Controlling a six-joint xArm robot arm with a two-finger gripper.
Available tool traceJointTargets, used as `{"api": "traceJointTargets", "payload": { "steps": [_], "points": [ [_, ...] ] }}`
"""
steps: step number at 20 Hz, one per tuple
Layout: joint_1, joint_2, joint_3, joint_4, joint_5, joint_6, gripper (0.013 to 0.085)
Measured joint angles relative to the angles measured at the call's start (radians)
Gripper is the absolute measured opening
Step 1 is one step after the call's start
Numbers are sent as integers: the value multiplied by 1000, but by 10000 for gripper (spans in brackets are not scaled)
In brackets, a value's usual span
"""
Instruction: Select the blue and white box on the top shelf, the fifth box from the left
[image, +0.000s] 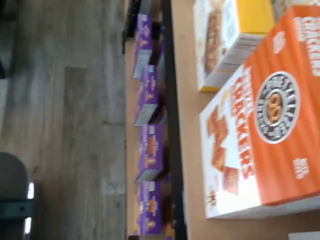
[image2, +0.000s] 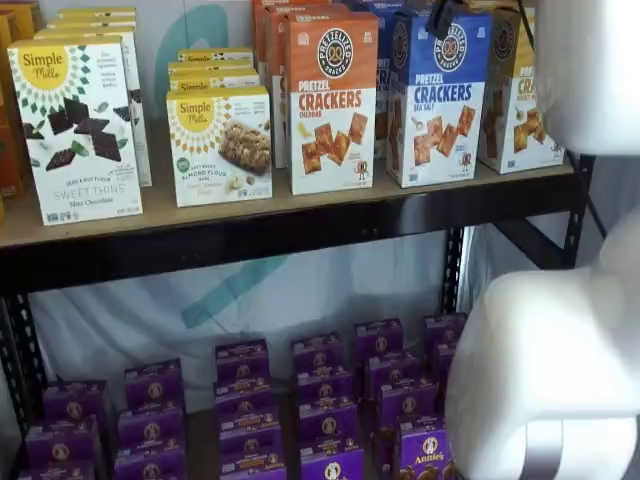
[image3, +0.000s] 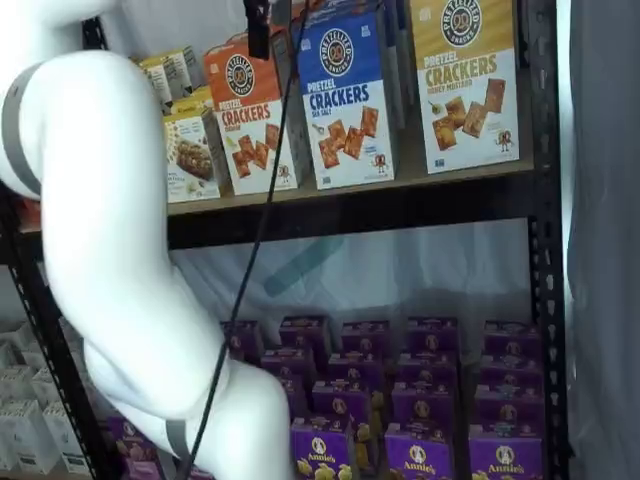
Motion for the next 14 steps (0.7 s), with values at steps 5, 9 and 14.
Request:
{"api": "traceJointTargets", "payload": {
  "steps": [5, 9, 14],
  "points": [
    [1, 24, -15, 14, -60, 3, 850],
    [-12, 68, -55, 18, -76, -11, 850],
    [-18, 121, -94, -7, -90, -34, 850]
  ]
}}
